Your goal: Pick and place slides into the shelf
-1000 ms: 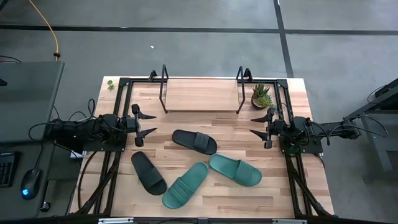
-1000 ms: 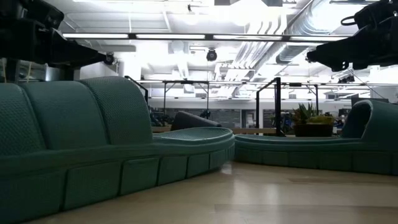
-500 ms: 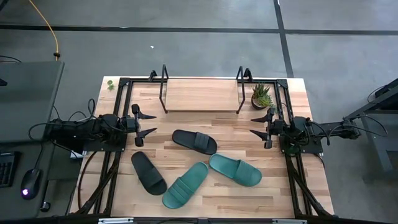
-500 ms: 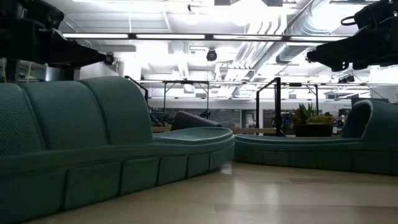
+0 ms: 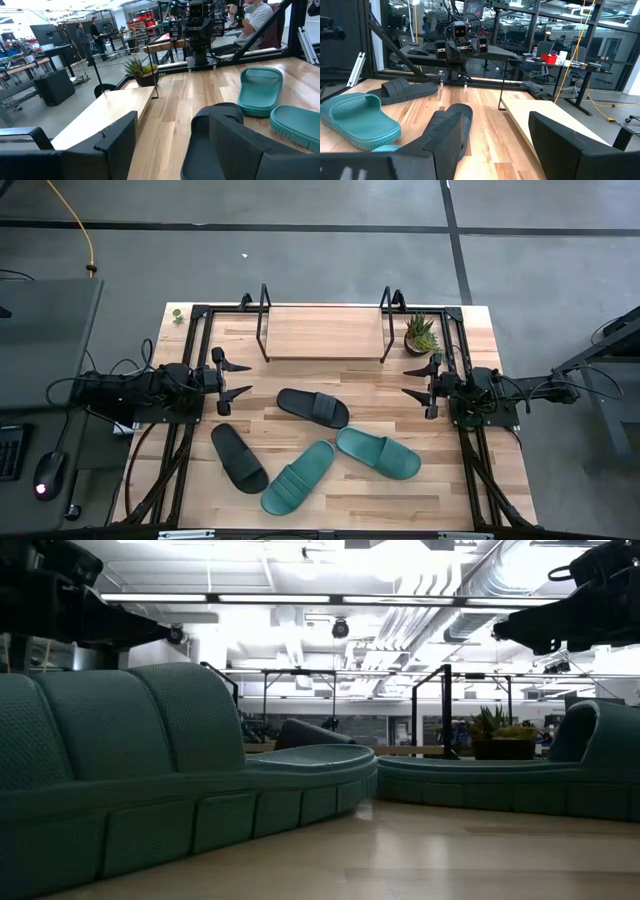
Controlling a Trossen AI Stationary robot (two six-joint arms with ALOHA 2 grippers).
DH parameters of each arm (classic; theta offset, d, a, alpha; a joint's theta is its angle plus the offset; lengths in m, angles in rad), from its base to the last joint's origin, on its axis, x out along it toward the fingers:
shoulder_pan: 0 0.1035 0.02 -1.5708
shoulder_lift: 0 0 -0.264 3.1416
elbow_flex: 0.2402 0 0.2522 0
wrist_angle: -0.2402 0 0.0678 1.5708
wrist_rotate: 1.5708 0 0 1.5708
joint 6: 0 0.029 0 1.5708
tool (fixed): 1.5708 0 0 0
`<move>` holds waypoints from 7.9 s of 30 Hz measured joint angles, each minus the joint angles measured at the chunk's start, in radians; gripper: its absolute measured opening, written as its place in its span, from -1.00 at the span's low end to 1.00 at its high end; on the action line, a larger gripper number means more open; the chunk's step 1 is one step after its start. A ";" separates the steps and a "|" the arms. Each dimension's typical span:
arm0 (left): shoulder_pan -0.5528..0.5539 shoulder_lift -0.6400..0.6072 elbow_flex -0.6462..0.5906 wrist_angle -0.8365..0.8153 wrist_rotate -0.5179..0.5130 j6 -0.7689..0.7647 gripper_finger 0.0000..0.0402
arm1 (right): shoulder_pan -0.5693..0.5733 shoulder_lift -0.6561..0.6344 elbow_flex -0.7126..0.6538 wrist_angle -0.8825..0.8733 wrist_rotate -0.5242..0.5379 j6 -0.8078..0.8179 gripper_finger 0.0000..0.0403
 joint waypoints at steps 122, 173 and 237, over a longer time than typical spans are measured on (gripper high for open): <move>0.001 0.163 0.191 0.055 -0.211 -0.547 0.13 | 0.254 1.285 0.590 0.281 0.600 -0.359 0.07; 0.001 0.163 0.191 0.040 -0.211 -0.524 0.13 | 0.124 1.401 1.062 -0.794 -0.424 0.361 0.07; 0.001 0.164 0.191 -0.029 -0.210 -0.527 0.13 | 0.950 1.799 1.049 -1.078 0.415 1.157 -0.12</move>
